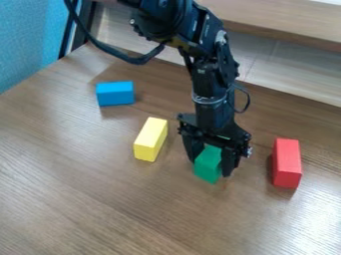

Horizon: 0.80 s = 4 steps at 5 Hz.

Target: Put the green rectangular block on top of the yellow rectangular block.

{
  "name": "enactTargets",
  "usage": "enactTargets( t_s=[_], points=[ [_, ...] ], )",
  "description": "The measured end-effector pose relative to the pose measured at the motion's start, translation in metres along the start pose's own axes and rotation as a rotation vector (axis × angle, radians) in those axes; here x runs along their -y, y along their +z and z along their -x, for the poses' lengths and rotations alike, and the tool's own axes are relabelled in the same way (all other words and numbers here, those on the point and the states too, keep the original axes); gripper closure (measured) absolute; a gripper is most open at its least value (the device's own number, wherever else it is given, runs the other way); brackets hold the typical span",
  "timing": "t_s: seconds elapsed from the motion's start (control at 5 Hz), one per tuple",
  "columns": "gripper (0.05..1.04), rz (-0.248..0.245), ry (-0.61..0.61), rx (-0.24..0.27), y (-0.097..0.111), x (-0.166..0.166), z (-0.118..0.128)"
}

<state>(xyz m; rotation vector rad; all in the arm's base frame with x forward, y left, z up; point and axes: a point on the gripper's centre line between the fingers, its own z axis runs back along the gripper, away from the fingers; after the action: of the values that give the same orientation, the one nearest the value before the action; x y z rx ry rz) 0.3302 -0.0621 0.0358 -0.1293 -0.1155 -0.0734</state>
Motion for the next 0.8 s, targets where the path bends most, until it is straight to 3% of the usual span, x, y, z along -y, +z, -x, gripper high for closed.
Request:
enactTargets(
  t_s=[0.2, 0.8],
  points=[
    [0.491, -0.02, 0.011, 0.01, -0.0014, 0.0009, 0.0001],
    [0.494, -0.05, 0.028, -0.005, 0.0011, -0.0011, 0.0083]
  ],
)
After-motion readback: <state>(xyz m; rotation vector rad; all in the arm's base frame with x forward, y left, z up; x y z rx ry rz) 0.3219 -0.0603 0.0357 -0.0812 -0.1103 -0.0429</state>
